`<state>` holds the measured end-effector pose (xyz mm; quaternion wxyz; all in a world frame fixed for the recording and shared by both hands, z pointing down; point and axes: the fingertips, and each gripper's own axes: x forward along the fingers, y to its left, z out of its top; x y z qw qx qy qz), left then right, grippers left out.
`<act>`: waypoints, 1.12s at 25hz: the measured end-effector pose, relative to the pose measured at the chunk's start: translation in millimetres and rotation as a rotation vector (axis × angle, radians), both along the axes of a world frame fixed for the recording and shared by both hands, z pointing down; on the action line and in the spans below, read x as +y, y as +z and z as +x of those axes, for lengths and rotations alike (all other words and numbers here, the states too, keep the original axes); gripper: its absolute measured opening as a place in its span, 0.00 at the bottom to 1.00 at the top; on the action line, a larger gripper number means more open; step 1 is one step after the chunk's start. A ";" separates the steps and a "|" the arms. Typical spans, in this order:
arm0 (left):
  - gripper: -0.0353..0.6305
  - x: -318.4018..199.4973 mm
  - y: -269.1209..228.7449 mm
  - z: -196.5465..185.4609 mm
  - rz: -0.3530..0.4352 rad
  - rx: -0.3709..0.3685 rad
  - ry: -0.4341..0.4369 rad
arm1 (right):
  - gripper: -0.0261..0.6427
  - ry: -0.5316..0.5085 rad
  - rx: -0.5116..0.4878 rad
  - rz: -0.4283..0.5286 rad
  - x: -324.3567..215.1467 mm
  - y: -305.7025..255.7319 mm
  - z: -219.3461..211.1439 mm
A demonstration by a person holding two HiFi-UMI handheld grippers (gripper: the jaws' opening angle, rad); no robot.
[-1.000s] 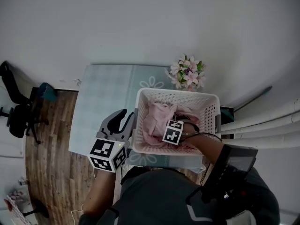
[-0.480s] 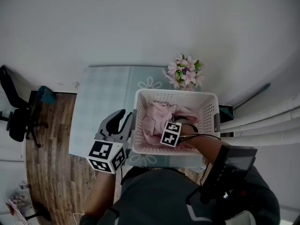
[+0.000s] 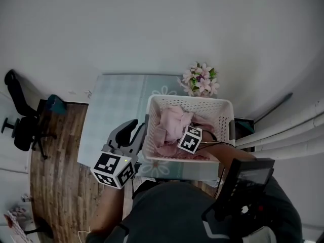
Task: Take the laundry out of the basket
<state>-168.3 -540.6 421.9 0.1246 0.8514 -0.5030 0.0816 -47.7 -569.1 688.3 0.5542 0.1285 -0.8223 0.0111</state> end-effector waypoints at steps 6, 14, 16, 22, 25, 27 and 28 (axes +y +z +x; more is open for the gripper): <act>0.19 25.2 -13.0 9.7 0.038 -0.001 -0.021 | 0.44 0.035 -0.135 0.053 0.0 -47.9 0.2; 0.07 56.2 -39.2 12.0 0.104 0.026 -0.112 | 0.44 0.104 -0.377 0.141 0.9 -146.3 6.2; 0.07 65.5 -44.8 13.2 0.114 0.026 -0.129 | 0.44 0.118 -0.439 0.167 3.8 -172.4 9.7; 0.07 95.5 -67.7 12.4 0.165 0.010 -0.203 | 0.44 0.142 -0.627 0.244 10.8 -256.3 23.7; 0.07 117.5 -80.0 11.3 0.201 0.020 -0.253 | 0.44 0.133 -0.718 0.278 20.5 -295.6 30.4; 0.07 130.6 -83.7 12.1 0.217 0.024 -0.282 | 0.44 0.125 -0.772 0.294 25.9 -317.4 34.5; 0.07 136.7 -84.7 12.9 0.221 0.019 -0.294 | 0.44 0.124 -0.798 0.300 28.9 -327.9 36.5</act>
